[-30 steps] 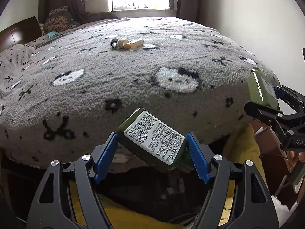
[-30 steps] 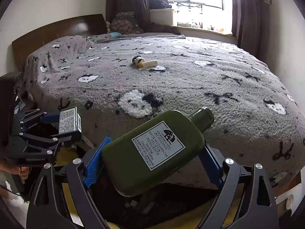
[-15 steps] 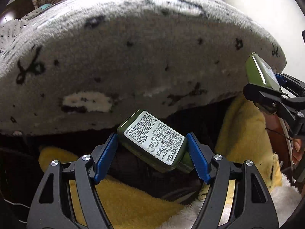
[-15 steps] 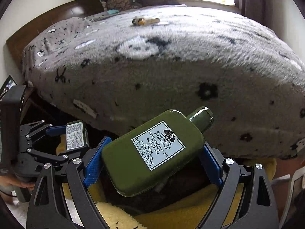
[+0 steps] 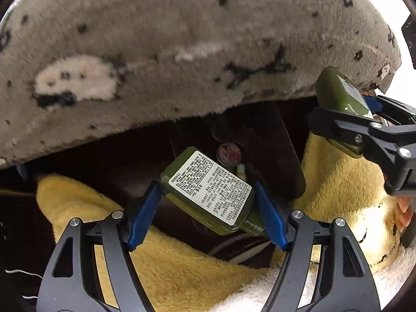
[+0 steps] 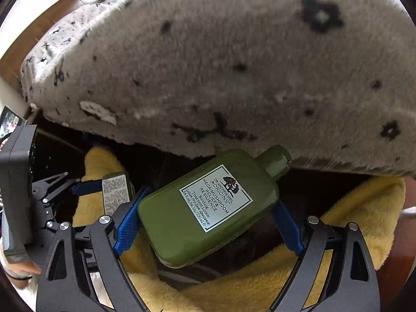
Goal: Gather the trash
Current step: 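Carry both green bottles down over the bin beside the bed, then open both tools to drop the green bottles into the bin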
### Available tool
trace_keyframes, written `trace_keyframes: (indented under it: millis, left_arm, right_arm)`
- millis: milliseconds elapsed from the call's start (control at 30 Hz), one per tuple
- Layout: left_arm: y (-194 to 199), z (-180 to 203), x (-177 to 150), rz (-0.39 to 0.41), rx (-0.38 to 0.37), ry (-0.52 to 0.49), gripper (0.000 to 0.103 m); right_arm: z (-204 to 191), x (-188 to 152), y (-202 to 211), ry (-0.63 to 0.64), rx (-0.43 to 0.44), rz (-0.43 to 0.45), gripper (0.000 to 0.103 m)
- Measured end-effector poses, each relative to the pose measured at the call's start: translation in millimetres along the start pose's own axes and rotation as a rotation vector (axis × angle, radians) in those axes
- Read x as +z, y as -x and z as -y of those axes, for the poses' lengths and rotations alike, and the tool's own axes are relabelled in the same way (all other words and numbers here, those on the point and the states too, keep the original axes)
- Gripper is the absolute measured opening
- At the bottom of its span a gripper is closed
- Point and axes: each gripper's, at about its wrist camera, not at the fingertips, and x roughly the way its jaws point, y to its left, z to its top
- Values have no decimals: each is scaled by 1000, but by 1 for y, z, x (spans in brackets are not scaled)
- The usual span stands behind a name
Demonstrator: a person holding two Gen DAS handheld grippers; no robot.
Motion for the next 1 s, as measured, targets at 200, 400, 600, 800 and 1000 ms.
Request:
trace_keyframes:
  millis: [200,400,600,800,1000]
  left_arm:
    - [-20,-6,-2,-56,-51,16,70]
    - [-28,-5,0,-66,-69,29,70]
    - [-32,-8,3,-67,-77,33,76]
    - [-13,-11,4,-36,-63,34,83]
    - [6,-6,6,0,-46,13,84]
  right_arm:
    - [1,-4,-14,-20,-4,-41,89]
    - [2,-4,-24,-16,-1,-67,89]
    - [-1,1,-27,-11,19,-66,90]
    - [1,3,-15,-24,10,-38,99]
    - [6,6,5,-29,-14,10,99]
